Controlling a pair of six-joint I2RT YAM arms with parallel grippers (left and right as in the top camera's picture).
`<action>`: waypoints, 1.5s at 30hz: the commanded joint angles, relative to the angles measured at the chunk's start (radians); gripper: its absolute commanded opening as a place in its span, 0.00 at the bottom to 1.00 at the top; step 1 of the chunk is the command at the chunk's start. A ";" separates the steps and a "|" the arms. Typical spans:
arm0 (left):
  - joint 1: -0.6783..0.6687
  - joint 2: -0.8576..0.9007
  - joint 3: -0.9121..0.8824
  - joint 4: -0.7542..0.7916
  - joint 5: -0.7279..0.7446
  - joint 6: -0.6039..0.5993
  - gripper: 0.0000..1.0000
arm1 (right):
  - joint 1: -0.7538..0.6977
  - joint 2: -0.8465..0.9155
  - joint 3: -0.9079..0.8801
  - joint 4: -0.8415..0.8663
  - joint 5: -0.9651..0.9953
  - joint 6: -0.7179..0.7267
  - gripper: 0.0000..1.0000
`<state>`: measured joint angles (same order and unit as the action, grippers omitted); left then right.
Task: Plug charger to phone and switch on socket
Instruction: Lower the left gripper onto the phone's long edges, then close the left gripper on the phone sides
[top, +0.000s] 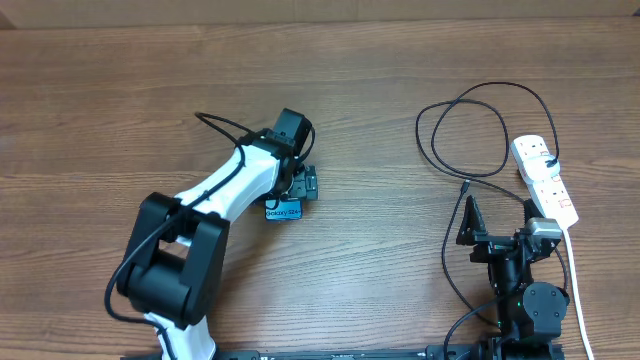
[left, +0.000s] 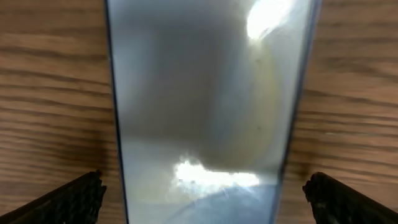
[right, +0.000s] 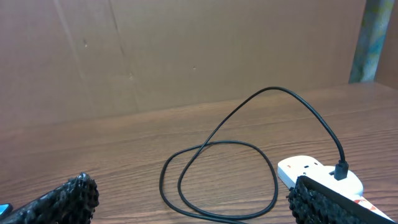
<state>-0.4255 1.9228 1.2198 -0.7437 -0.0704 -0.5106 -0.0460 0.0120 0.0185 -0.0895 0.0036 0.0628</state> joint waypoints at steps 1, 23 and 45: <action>-0.005 0.054 -0.008 -0.002 0.008 0.045 1.00 | -0.006 -0.005 -0.011 0.006 -0.005 -0.005 1.00; 0.001 0.071 -0.008 0.025 -0.014 0.068 1.00 | -0.006 -0.005 -0.011 0.006 -0.005 -0.005 1.00; 0.007 0.071 -0.008 0.042 -0.024 0.005 0.80 | -0.006 -0.005 -0.011 0.006 -0.005 -0.005 1.00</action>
<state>-0.4248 1.9461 1.2240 -0.6994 -0.0662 -0.4835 -0.0460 0.0120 0.0185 -0.0895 0.0036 0.0628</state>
